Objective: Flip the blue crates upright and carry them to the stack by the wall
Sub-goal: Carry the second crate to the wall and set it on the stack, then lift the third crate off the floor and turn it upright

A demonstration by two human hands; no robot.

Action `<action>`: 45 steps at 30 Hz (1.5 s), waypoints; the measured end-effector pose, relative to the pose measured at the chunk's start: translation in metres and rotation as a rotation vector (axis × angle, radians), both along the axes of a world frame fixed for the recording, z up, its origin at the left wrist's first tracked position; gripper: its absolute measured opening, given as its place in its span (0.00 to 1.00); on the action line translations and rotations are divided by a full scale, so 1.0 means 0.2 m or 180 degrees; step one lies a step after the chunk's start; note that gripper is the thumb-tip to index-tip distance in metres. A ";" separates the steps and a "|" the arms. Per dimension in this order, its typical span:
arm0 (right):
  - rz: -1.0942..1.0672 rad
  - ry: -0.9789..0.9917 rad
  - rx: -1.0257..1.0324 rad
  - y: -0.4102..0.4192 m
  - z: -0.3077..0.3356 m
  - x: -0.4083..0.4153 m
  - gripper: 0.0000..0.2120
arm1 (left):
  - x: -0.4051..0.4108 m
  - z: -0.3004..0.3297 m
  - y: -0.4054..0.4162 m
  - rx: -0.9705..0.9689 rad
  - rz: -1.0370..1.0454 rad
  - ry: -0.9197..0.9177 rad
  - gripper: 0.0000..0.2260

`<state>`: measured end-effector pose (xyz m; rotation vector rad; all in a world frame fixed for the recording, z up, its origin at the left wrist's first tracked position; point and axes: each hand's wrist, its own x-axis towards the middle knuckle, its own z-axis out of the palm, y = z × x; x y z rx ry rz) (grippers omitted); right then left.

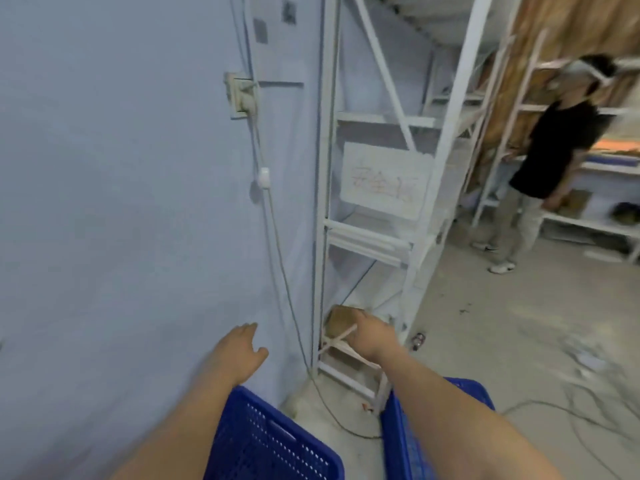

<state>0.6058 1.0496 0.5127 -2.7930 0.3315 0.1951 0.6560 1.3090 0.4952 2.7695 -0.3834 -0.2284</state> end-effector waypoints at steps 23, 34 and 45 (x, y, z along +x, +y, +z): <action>-0.2082 0.0022 0.0117 -1.72 0.10 -1.26 0.32 | -0.68 0.05 -2.10 0.0096 -0.1865 0.0323 0.31; -0.1950 0.0636 0.0457 -2.17 -0.42 -1.20 0.32 | -0.43 -0.49 -2.44 0.0430 -0.1666 0.0699 0.31; -0.1814 0.1467 0.0908 -2.26 -1.39 -0.97 0.32 | -0.30 -1.49 -2.60 0.1149 -0.1682 0.1558 0.33</action>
